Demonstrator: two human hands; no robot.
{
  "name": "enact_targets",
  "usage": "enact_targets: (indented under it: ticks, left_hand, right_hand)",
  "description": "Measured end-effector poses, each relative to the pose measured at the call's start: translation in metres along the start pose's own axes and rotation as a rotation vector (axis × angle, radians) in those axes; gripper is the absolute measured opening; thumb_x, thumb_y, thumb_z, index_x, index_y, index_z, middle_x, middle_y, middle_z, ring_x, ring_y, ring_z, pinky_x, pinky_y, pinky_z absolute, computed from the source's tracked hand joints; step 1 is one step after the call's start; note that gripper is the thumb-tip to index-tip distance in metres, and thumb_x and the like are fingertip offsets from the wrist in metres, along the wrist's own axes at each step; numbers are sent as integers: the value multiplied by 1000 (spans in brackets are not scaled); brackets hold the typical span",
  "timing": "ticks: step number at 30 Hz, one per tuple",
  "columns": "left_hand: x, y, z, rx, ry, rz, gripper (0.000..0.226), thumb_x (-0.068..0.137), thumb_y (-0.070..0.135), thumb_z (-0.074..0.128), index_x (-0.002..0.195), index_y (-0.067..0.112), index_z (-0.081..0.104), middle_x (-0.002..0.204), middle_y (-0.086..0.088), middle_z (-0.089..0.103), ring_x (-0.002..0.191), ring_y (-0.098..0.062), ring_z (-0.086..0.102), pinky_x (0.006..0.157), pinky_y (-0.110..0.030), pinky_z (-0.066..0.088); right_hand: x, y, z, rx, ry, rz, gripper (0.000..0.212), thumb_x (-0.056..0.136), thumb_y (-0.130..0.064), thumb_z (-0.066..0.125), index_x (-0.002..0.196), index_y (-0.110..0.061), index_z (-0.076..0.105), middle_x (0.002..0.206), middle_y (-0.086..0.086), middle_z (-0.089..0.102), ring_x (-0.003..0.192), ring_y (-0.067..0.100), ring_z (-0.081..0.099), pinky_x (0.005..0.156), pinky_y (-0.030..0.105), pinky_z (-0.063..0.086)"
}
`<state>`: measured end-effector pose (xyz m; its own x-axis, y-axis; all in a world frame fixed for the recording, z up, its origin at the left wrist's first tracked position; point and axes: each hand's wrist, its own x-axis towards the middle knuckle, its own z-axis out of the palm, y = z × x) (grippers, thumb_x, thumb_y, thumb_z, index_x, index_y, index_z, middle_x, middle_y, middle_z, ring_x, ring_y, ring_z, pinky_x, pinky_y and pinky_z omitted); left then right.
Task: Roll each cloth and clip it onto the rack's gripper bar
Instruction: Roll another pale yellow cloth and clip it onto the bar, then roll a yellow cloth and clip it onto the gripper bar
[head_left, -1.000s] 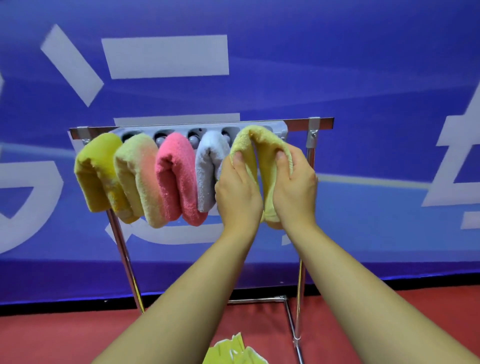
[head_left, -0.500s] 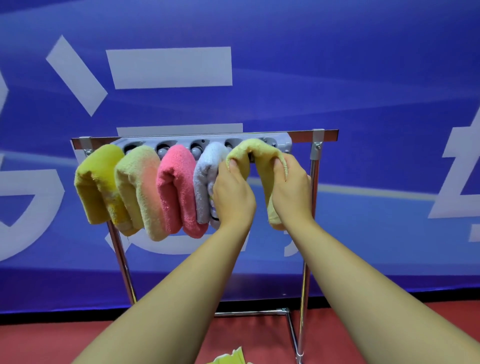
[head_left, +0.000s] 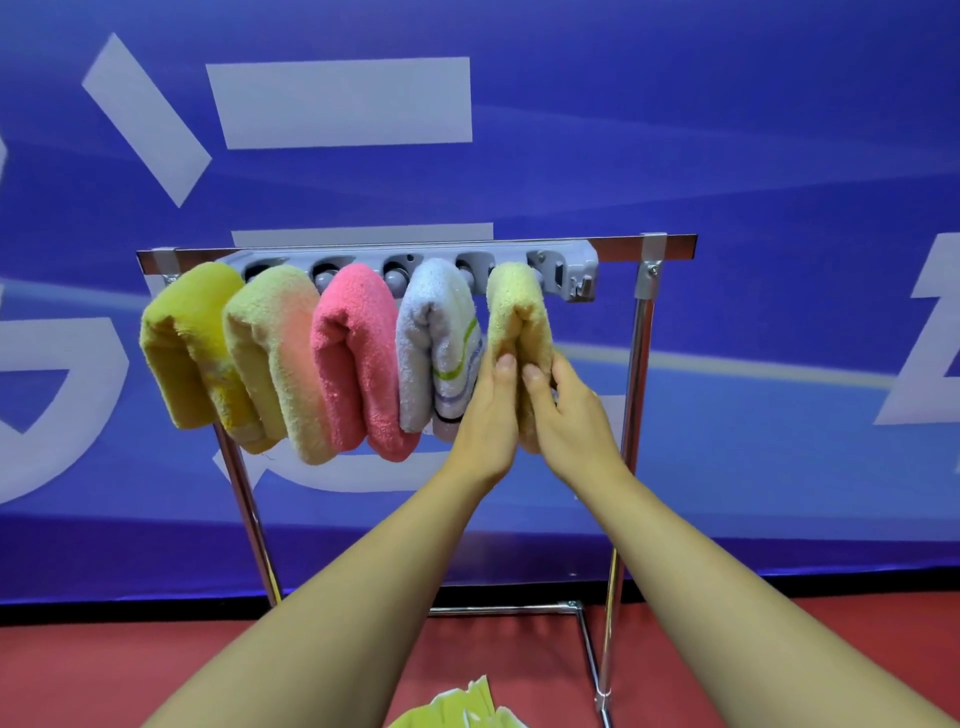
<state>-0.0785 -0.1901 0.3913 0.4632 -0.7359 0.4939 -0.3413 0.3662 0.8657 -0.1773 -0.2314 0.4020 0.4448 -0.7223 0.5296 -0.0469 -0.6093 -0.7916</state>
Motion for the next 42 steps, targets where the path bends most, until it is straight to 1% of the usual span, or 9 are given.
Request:
enact_targets:
  ticks: [5, 8, 11, 14, 16, 25, 29, 39, 42]
  left_hand:
    - [-15, -3, -1, 3, -73, -56, 70, 100, 71, 26, 155, 29, 37, 154, 6, 48, 146, -10, 40, 122, -48, 31]
    - [-34, 8, -5, 47, -83, -49, 52, 110, 48, 18, 154, 28, 37, 149, 17, 49, 140, 6, 41, 116, -27, 33]
    - [-59, 6, -14, 100, -64, -8, 51, 112, 37, 16, 159, 23, 30, 158, 19, 37, 146, 11, 27, 115, -9, 24]
    - [-92, -23, -31, 183, -62, -121, 58, 107, 49, 22, 159, 24, 30, 163, 15, 32, 144, 13, 25, 119, -13, 21]
    - [-119, -51, -44, 288, -85, -228, 64, 103, 55, 27, 159, 24, 30, 163, 14, 30, 141, 12, 27, 115, -13, 19]
    - [-215, -195, -104, 643, -247, -501, 57, 106, 41, 47, 156, 16, 36, 163, -3, 36, 151, -15, 31, 123, -27, 20]
    - [-246, -254, -122, 655, -217, -701, 56, 106, 36, 49, 153, 9, 38, 159, -10, 41, 148, -21, 36, 118, -27, 23]
    - [-317, -397, -149, 613, -126, -1182, 57, 103, 33, 56, 151, 7, 41, 154, -14, 48, 138, -32, 49, 110, -36, 37]
    - [-342, -431, -154, 566, -93, -1321, 59, 103, 32, 57, 152, 4, 38, 156, -17, 44, 139, -33, 47, 109, -36, 38]
  right_hand:
    - [-11, 7, 5, -109, -67, -22, 38, 105, -47, 34, 133, -30, 53, 125, -4, 66, 113, 16, 63, 92, 42, 53]
    - [-24, 8, 0, -80, -70, -5, 42, 106, -48, 32, 148, -43, 38, 137, -11, 61, 120, 11, 60, 96, 36, 51]
    - [-46, 18, -2, -101, -22, 53, 49, 105, -52, 33, 153, -47, 27, 148, -15, 53, 130, 11, 54, 102, 39, 48]
    - [-75, 44, 7, -187, -37, 141, 55, 103, -54, 36, 155, -38, 28, 154, -10, 47, 142, 15, 44, 108, 37, 41]
    - [-96, 64, 15, -251, -102, 200, 58, 105, -50, 38, 158, -29, 28, 160, -6, 39, 147, 15, 36, 115, 36, 33]
    - [-180, 177, 91, -540, -569, 330, 58, 104, -48, 40, 158, -28, 29, 166, -4, 26, 152, 14, 26, 122, 35, 26]
    - [-213, 230, 129, -570, -736, 413, 58, 104, -45, 42, 157, -26, 29, 165, 0, 27, 152, 18, 27, 122, 37, 25]
    - [-288, 357, 208, -567, -1040, 622, 54, 101, -46, 45, 152, -29, 37, 150, 4, 47, 137, 31, 47, 110, 44, 41]
    - [-303, 389, 229, -562, -1137, 714, 58, 101, -46, 47, 155, -31, 32, 156, 9, 40, 143, 31, 39, 116, 44, 35]
